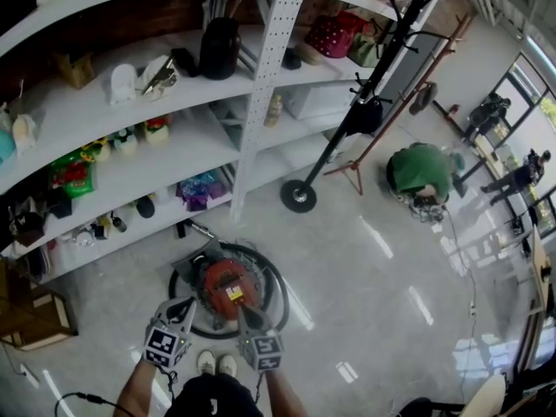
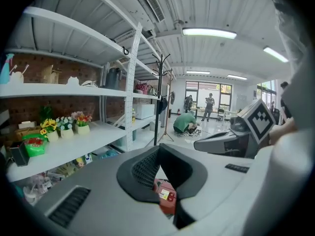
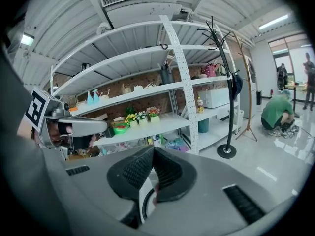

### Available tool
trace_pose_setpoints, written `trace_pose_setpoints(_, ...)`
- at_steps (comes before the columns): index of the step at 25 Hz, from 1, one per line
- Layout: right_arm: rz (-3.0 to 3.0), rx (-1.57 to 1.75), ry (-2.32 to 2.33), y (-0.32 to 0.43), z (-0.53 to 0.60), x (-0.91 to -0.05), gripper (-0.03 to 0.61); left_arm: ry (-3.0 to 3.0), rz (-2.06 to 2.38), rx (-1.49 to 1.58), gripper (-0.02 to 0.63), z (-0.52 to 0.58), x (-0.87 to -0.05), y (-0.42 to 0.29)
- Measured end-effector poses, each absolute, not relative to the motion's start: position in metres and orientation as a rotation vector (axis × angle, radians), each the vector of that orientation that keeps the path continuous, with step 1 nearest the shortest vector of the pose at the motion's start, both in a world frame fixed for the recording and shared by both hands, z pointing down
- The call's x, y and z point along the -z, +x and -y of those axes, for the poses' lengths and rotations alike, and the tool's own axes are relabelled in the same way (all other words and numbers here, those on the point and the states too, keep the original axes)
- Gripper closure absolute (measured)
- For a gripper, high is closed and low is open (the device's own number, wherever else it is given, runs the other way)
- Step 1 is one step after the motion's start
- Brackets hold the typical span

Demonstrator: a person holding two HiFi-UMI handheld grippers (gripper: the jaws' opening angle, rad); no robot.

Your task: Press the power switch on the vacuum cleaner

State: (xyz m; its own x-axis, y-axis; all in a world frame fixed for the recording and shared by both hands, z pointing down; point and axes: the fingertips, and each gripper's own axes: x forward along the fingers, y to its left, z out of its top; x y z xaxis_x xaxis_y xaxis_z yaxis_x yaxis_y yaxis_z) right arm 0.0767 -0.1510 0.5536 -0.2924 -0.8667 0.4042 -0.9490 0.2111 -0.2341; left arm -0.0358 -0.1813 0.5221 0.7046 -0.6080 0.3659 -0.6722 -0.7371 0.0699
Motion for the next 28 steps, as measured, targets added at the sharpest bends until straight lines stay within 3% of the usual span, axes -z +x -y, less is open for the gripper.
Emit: trace_pose_setpoints(28, 2.288, -0.476, 1.987, 0.112, 0.110, -0.397, 0.566, 2.845, 1.034, -0.315, 0.607, 0.161, -0.384, -0.027)
